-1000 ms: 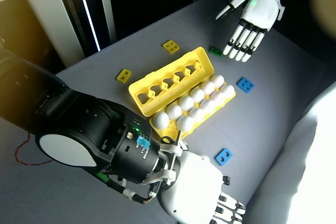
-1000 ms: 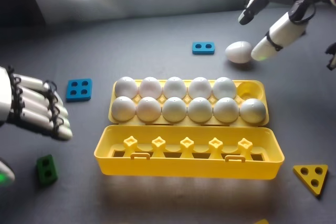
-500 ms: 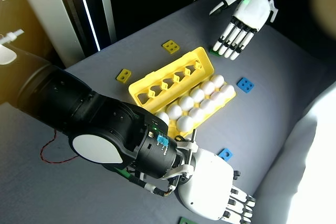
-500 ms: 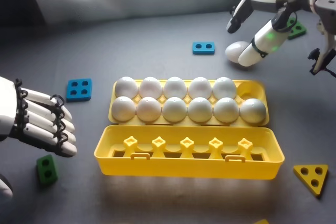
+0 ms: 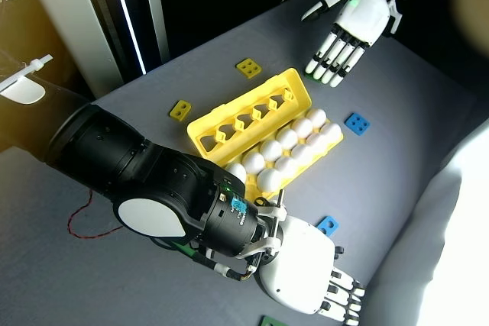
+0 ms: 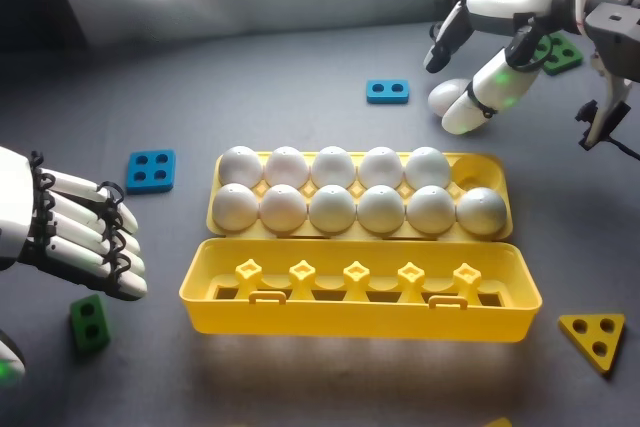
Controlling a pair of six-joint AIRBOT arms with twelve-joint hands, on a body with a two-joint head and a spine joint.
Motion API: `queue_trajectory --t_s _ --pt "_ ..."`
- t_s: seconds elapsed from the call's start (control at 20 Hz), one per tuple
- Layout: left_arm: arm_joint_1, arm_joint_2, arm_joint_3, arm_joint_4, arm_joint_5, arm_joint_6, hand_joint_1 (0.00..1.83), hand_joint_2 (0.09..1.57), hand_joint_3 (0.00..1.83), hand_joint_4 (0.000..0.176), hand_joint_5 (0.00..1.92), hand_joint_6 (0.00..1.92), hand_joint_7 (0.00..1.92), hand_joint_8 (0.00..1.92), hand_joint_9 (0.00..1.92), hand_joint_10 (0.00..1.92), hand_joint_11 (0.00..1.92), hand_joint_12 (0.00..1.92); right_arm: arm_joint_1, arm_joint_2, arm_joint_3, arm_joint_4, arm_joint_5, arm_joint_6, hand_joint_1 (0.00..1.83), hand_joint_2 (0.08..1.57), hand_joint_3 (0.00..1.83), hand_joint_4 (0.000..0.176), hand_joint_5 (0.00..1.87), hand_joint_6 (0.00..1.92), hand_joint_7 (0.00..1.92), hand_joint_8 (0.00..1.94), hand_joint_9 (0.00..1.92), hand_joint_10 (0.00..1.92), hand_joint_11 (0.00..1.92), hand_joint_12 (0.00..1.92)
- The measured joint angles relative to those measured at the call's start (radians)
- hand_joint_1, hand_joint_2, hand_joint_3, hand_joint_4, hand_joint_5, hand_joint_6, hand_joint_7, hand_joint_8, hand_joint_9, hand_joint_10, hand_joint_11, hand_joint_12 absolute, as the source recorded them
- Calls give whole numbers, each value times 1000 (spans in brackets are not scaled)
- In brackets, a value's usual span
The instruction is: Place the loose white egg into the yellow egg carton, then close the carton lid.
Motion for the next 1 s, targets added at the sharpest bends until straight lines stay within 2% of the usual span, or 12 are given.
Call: queue_trajectory --t_s 0.05,0.1,0.2,0.25,0.3,0.35,0.4,0.45,0.5,0.7,0.75,1.0 --pt "0 0 0 0 0 0 0 1172 4 0 268 1 297 2 269 1 0 469 0 0 1 0 4 0 775 757 3 176 717 0 14 5 0 0 0 0" --pt "0 0 -3 0 2 0 0 1174 2 0 276 2 300 2 274 2 0 458 -4 -1 1 0 11 0 785 755 1 163 748 13 5 0 0 0 0 0" --pt "0 0 -4 1 0 -3 0 1175 2 0 280 3 302 2 279 4 0 456 -11 -1 1 0 12 0 797 747 0 169 763 17 0 0 0 0 0 0" --pt "0 0 -4 1 2 -3 0 1175 2 0 286 3 304 2 280 3 0 471 -16 -1 1 0 12 0 830 747 0 163 784 24 3 1 0 0 0 0" --pt "-1 0 -4 1 2 -3 0 1173 0 0 295 3 316 3 290 3 0 515 -18 -1 1 0 11 0 819 763 5 175 754 8 2 1 0 0 0 0" --pt "-8 0 -4 7 2 -5 0 1174 0 0 302 3 323 3 296 3 0 534 -18 -1 3 0 11 0 820 763 5 174 780 19 21 8 0 0 0 0" --pt "-11 0 -4 4 2 -6 0 1176 1 0 306 3 323 2 288 1 0 524 -18 -1 8 0 12 0 793 763 4 171 794 23 26 9 0 0 0 0" --pt "-11 0 -4 1 2 -7 0 1175 0 0 308 3 323 1 283 0 0 523 -18 -1 10 0 14 0 814 757 1 157 802 23 10 2 0 0 0 0" --pt "-11 0 -4 1 2 -7 0 1175 0 0 306 2 320 0 278 0 0 526 -18 -1 13 0 18 0 799 760 2 166 790 16 1 0 0 0 0 0" --pt "-12 0 -5 5 4 -8 0 1174 0 0 324 4 326 1 275 0 0 573 -19 -1 13 0 21 0 813 773 7 168 763 3 1 0 0 0 0 0" --pt "-12 0 -5 6 4 -8 0 1176 1 0 335 5 339 4 279 1 0 562 -25 -1 13 0 31 0 887 779 7 147 782 9 4 1 0 0 2 1" --pt "-13 0 -5 6 4 -10 0 1171 0 0 344 3 344 1 276 1 0 602 -31 -2 13 -2 40 0 927 774 2 120 804 13 18 2 0 0 27 15"
